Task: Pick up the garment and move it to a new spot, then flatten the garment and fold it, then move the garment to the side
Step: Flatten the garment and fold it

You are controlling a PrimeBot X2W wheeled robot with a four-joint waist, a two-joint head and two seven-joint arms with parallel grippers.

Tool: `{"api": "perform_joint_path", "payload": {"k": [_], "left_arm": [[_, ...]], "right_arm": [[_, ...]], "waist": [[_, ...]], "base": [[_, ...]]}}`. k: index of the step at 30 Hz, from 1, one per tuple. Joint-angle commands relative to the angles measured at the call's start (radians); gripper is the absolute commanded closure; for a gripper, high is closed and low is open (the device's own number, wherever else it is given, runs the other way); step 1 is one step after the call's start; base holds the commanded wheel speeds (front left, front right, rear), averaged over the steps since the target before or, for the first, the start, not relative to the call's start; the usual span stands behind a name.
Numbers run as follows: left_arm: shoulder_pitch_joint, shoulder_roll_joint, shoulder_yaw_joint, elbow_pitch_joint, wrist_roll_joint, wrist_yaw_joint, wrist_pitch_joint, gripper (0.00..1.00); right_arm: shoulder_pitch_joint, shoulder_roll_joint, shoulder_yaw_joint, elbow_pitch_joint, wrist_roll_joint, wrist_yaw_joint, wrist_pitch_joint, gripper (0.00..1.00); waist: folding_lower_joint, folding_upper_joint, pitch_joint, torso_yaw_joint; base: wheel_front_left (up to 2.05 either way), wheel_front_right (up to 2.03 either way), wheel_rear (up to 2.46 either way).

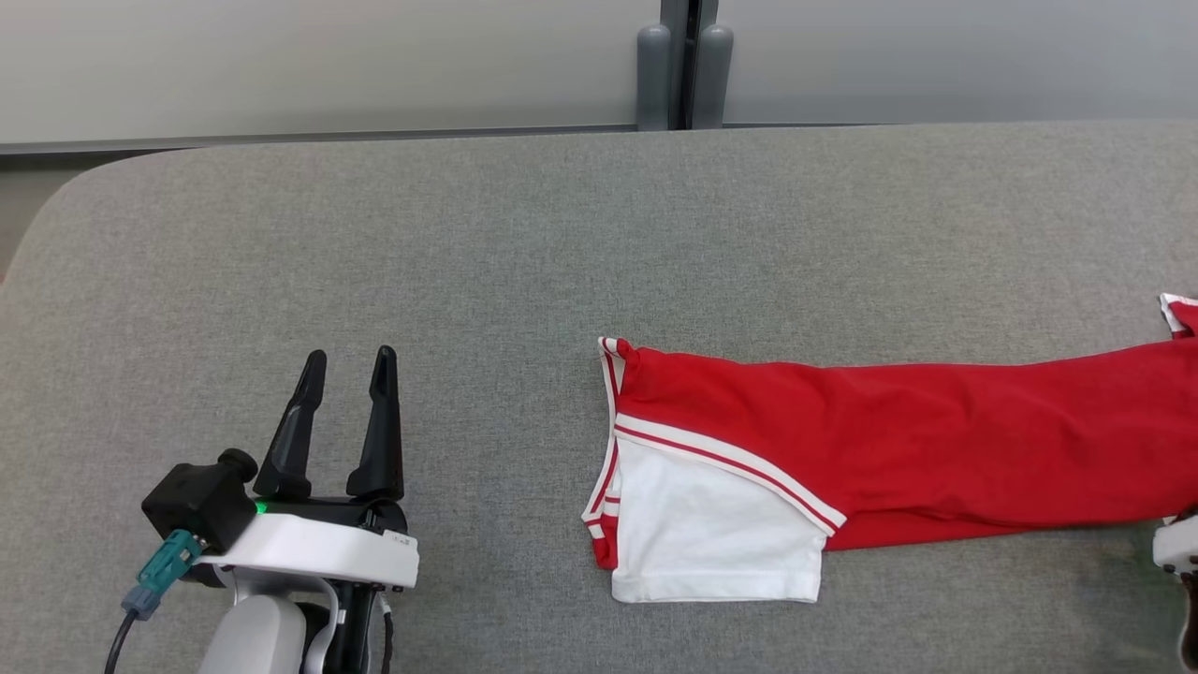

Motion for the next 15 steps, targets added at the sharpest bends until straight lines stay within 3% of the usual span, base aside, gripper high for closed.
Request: {"api": "perform_joint_path", "payload": {"k": [1,6,15], "left_arm": [[-0.002,0.003,0.001,0.002,-0.006,0.004,-0.004,0.0],[0.009,0.003,-0.003,0.007,-0.017,0.008,-0.004,0.0],[0.017,0.004,0.003,0.012,-0.03,0.012,-0.004,0.0]], "right_arm": [[-0.002,0.009,-0.004,-0.013,0.004,-0.002,-0.001,1.0],[0.017,0.054,0.085,-0.113,0.06,-0.001,-0.001,1.0],[0.053,0.101,0.373,-0.311,0.131,-0.001,0.004,1.0]], "waist": [[0.0,0.0,-0.007,0.002],[0.0,0.0,-0.029,0.006],[0.0,0.0,-0.061,0.006]], "base": [[0.0,0.0,0.0],[0.0,0.0,0.0],[0.0,0.0,0.0]]}}
